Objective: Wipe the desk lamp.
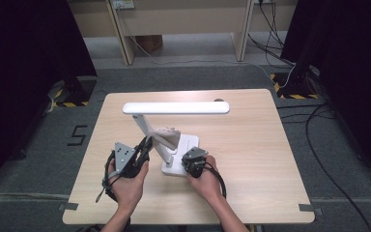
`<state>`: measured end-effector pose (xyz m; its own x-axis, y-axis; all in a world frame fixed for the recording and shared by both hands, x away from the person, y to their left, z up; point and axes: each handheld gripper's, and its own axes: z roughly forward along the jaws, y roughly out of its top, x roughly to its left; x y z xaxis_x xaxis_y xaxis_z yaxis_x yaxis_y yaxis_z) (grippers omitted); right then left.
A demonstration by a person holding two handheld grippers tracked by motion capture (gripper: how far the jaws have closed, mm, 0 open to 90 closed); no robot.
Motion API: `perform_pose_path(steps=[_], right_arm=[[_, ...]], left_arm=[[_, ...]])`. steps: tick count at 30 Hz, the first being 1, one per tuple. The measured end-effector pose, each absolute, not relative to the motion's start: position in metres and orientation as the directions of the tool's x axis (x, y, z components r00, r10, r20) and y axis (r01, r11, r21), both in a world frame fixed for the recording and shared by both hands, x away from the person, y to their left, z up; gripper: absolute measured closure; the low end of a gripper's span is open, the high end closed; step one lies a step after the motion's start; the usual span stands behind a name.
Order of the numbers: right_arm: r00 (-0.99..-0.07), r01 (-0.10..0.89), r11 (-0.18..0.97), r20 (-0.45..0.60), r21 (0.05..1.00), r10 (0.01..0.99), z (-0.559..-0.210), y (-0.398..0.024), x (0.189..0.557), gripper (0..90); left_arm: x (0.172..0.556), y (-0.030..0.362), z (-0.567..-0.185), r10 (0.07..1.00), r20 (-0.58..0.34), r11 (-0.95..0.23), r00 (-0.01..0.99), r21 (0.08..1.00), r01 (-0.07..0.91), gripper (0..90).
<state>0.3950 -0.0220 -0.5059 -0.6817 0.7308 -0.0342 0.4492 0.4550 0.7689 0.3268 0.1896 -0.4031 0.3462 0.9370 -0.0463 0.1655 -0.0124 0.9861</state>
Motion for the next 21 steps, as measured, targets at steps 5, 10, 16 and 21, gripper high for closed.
perform_pose_path(steps=[5,10,16,21], right_arm=[[-0.681,0.451,0.452,-0.03,0.769,0.731,-0.506,-0.022,0.395,90.0],[-0.683,0.449,0.454,-0.033,0.77,0.73,-0.506,-0.022,0.395,90.0],[-0.681,0.451,0.453,-0.032,0.769,0.732,-0.506,-0.022,0.395,90.0],[-0.681,0.449,0.453,-0.034,0.77,0.731,-0.506,-0.022,0.395,90.0]], left_arm=[[0.327,0.188,-0.408,0.937,-0.047,-0.017,0.345,0.984,0.178,82.3],[0.328,0.186,-0.412,0.939,-0.049,-0.016,0.342,0.983,0.185,82.3],[0.328,0.183,-0.419,0.939,-0.052,-0.017,0.339,0.98,0.196,82.3],[0.329,0.181,-0.426,0.939,-0.06,-0.013,0.34,0.978,0.21,82.3]])
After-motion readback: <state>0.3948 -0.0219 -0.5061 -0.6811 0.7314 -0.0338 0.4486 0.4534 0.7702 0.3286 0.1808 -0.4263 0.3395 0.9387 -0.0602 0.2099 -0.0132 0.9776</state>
